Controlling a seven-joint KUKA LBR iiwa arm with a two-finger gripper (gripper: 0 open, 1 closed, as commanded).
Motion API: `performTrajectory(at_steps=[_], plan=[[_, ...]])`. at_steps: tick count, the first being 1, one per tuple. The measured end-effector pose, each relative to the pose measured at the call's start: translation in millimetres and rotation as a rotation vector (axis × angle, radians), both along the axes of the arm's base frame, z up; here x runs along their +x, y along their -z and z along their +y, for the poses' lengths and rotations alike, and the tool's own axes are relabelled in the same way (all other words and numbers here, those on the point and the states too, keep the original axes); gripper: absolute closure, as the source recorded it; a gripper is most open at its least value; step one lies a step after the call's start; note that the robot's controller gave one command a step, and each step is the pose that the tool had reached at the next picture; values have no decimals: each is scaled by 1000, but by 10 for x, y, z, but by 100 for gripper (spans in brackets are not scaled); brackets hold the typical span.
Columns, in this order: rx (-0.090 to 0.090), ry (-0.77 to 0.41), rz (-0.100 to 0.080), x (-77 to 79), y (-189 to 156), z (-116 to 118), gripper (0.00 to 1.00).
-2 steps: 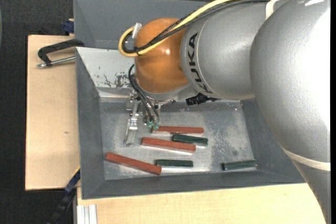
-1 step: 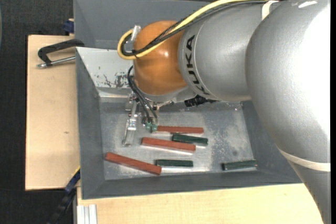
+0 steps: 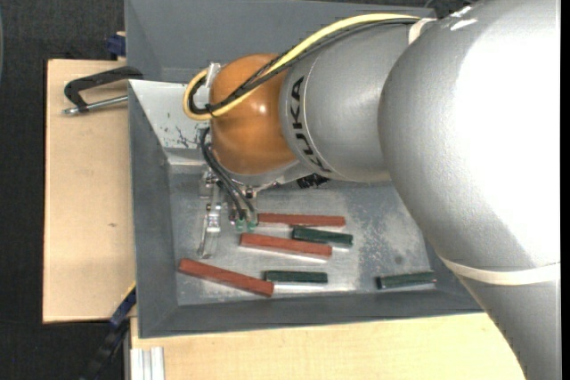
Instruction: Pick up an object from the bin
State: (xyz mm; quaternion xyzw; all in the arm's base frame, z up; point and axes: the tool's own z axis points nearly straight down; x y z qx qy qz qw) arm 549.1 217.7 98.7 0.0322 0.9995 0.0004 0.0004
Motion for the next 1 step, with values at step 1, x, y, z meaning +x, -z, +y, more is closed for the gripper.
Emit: performTrajectory(at_steps=[1], plan=[[0, 51, 0, -228, 119, 84, 0]])
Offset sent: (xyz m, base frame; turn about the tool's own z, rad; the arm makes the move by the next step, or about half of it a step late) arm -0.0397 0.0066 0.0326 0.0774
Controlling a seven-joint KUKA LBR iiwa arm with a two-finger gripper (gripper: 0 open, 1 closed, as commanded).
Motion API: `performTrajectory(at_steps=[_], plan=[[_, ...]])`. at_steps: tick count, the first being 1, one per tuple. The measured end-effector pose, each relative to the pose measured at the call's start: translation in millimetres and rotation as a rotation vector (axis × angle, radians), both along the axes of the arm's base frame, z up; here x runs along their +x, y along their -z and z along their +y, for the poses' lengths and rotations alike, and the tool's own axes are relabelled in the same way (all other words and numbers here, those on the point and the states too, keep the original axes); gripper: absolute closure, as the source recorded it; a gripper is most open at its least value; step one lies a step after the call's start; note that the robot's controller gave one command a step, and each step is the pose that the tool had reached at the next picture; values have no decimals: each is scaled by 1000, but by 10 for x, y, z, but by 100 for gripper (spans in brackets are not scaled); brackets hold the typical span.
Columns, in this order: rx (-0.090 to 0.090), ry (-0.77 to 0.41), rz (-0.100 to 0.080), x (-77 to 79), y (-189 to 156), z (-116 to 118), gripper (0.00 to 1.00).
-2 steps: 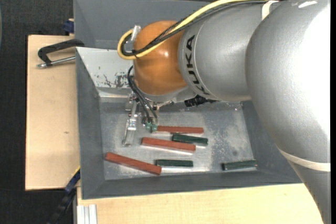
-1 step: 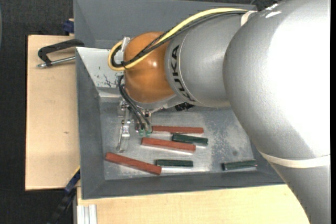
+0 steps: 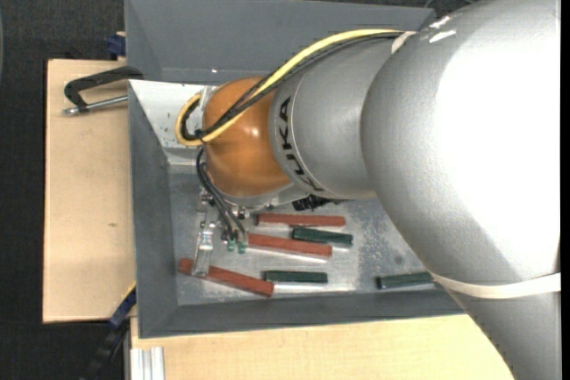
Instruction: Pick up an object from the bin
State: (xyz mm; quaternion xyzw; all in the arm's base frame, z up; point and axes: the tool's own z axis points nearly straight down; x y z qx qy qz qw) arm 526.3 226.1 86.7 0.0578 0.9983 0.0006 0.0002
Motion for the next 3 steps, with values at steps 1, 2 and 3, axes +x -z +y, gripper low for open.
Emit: performTrajectory(at_steps=[1, 2, 3], plan=[[0, 40, 2, -122, -258, -1, 0], [3, 81, -5, -197, -352, 18, 0], [0, 149, 2, -141, -74, 19, 0]])
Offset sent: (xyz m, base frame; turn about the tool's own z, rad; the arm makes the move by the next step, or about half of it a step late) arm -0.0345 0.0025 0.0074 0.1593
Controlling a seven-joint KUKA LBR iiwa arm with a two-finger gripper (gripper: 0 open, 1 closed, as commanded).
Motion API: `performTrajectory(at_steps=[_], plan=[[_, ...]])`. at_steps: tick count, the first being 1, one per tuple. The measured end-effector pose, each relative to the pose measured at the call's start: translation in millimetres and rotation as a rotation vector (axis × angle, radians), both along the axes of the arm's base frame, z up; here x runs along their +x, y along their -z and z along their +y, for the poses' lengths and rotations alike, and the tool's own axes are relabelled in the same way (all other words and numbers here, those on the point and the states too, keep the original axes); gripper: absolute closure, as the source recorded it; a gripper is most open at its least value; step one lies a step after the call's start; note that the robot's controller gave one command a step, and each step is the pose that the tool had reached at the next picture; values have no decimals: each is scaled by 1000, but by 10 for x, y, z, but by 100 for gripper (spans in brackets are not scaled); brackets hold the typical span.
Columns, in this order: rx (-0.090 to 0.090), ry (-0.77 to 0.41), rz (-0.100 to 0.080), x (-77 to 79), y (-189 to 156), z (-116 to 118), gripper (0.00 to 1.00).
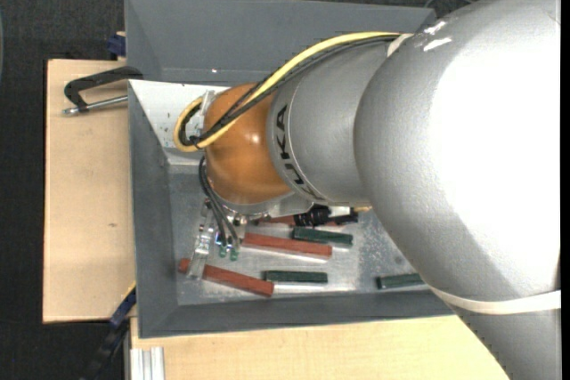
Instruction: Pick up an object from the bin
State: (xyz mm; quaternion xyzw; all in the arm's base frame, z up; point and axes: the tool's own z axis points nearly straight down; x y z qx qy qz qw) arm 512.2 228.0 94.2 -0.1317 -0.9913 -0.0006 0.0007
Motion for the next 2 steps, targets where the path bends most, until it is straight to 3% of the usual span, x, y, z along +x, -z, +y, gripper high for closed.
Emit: performTrajectory(at_steps=[1, 2], plan=[[-1, -119, -1, -119, 13, 36, 0], [2, 28, -4, -28, 183, 67, 100]])
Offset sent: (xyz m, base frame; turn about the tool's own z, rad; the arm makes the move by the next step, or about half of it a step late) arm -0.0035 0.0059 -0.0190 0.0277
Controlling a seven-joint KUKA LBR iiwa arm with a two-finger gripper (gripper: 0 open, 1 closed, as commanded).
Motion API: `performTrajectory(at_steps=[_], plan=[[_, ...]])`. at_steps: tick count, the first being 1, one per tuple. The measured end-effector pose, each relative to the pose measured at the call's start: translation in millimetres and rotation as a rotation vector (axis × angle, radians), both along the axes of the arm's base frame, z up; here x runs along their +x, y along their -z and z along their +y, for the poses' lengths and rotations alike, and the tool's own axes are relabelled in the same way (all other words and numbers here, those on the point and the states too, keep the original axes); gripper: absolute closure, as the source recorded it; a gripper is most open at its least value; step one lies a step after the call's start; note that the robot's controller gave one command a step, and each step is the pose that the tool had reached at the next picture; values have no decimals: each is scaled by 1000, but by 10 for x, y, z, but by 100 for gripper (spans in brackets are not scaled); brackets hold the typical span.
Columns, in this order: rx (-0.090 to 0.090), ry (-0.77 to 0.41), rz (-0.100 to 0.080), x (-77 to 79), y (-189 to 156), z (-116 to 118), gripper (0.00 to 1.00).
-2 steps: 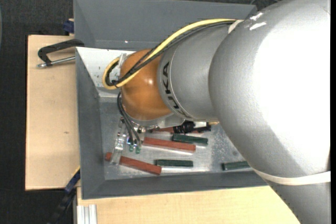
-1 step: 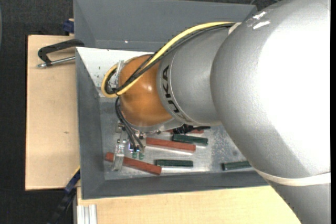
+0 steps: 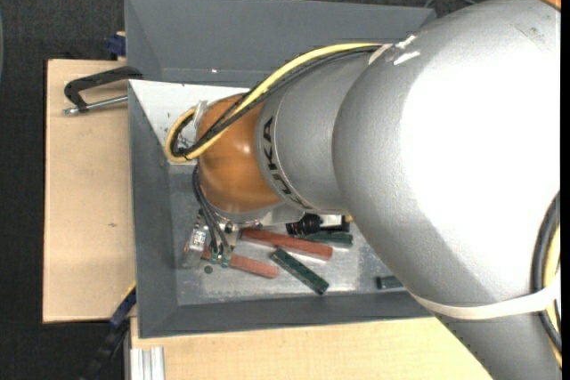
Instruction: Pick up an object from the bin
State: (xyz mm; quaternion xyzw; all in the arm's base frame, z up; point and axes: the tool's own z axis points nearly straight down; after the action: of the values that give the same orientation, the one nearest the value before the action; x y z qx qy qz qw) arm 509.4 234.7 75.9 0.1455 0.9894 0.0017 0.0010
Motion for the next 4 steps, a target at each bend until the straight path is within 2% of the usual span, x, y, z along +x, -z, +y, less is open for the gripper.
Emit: performTrajectory(at_steps=[2, 3, 4], plan=[[-2, 2, 4, -5, -28, -17, 100], [0, -27, -4, 23, -562, -81, 100], [-4, -63, 6, -98, -1067, -121, 100]])
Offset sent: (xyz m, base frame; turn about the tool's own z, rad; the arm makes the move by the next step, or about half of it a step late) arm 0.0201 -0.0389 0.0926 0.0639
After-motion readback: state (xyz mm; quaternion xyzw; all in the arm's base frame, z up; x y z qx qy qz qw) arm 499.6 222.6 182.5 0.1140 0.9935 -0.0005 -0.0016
